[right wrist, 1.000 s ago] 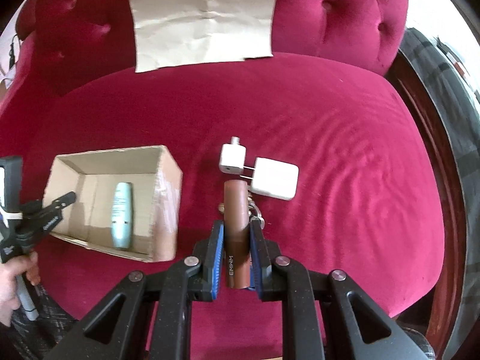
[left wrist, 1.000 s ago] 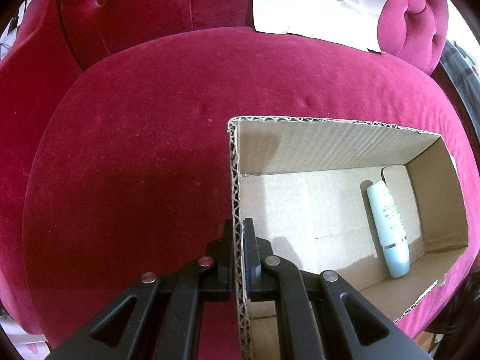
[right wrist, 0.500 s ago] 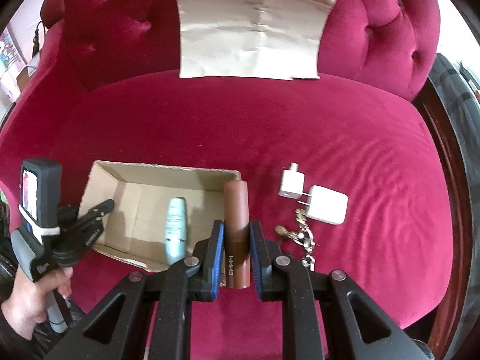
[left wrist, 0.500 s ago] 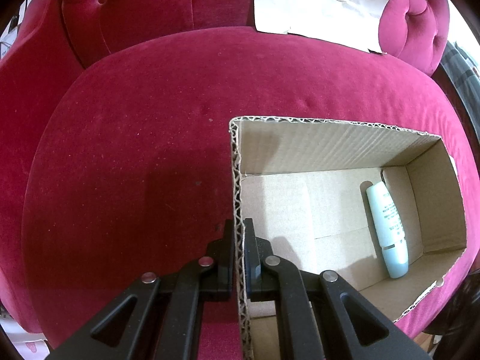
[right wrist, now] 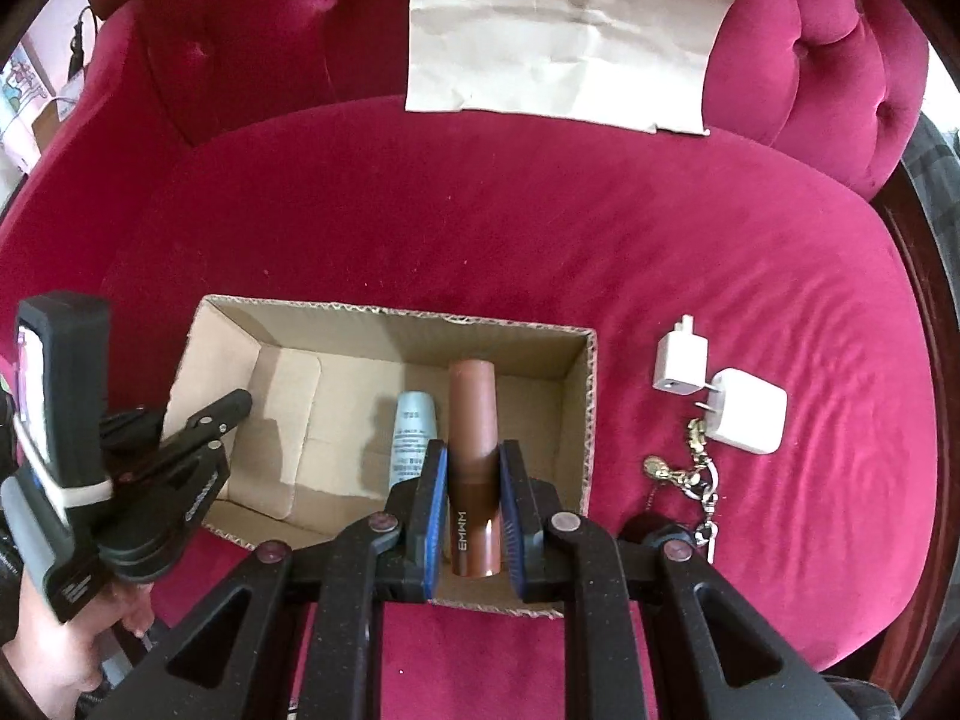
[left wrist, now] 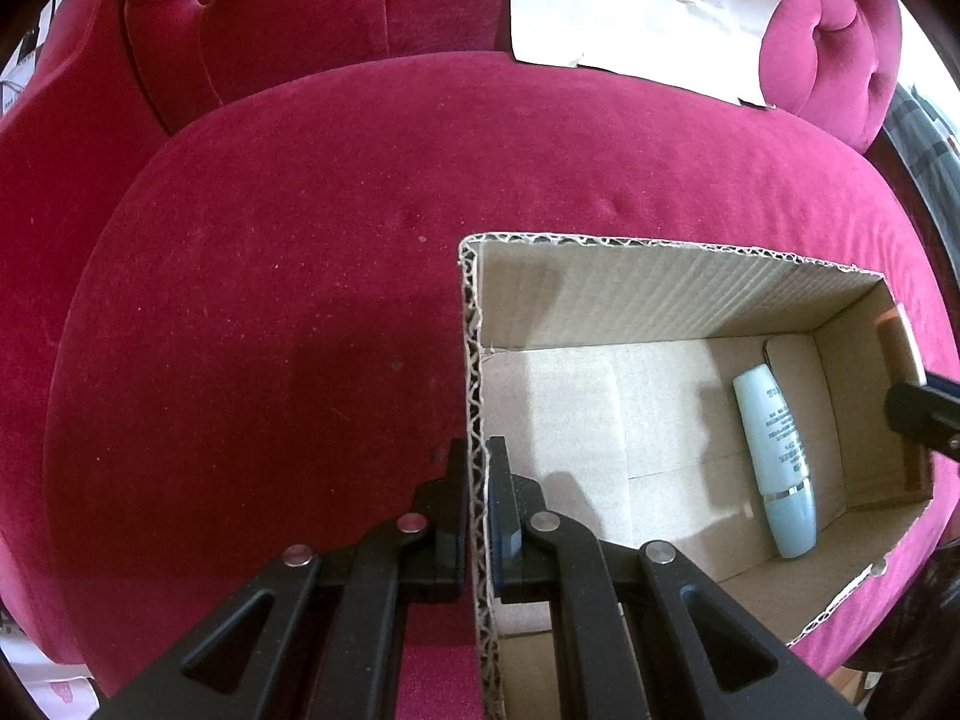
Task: Organize rigid objects
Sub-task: 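Carry the lipstick tube with the right tool into the box, then release the lipstick beside the bottle and withdraw the right tool, then move the right tool to the black round jar and grasp it, then carry the black jar with the right tool over the box, then lower the black jar into the box and open the right tool, then move the right tool to the white charger brick and grasp it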
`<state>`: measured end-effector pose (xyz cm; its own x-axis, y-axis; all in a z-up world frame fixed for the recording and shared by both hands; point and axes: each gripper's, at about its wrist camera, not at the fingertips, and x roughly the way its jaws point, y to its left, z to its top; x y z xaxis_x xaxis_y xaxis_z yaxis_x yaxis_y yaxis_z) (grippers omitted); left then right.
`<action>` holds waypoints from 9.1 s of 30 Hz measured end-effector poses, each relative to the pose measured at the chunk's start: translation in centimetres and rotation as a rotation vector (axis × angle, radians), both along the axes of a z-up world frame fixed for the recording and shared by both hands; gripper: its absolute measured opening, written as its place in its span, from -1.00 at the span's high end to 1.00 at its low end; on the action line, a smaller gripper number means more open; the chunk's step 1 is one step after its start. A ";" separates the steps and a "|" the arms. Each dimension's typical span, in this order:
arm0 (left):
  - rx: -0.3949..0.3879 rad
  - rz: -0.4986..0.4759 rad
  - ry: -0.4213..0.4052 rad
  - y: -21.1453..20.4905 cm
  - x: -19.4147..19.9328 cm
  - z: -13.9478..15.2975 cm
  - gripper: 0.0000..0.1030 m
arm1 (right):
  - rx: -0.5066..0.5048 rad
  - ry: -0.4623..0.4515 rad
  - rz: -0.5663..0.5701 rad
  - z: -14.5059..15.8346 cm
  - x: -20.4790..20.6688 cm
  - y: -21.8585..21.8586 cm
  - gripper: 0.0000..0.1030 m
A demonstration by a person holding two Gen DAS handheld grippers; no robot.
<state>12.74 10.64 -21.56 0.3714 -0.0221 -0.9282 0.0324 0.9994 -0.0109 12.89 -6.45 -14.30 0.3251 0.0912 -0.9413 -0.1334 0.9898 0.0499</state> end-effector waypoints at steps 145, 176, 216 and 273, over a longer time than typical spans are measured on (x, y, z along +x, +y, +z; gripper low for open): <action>0.004 0.000 -0.003 -0.1 0.0 -0.1 0.91 | -0.017 -0.003 -0.094 -4.6 -3.9 -9.5 0.23; 0.009 0.000 -0.003 -0.4 -0.1 0.0 0.91 | 0.016 -0.118 0.000 3.7 -2.3 -4.8 0.23; 0.016 -0.004 -0.006 -0.6 -0.2 -0.2 0.91 | 0.012 -0.026 0.027 -1.8 -0.3 0.8 0.22; 0.021 -0.007 -0.008 -0.7 -0.2 -0.1 0.91 | -0.025 -0.146 -0.156 3.4 1.5 -10.8 -0.99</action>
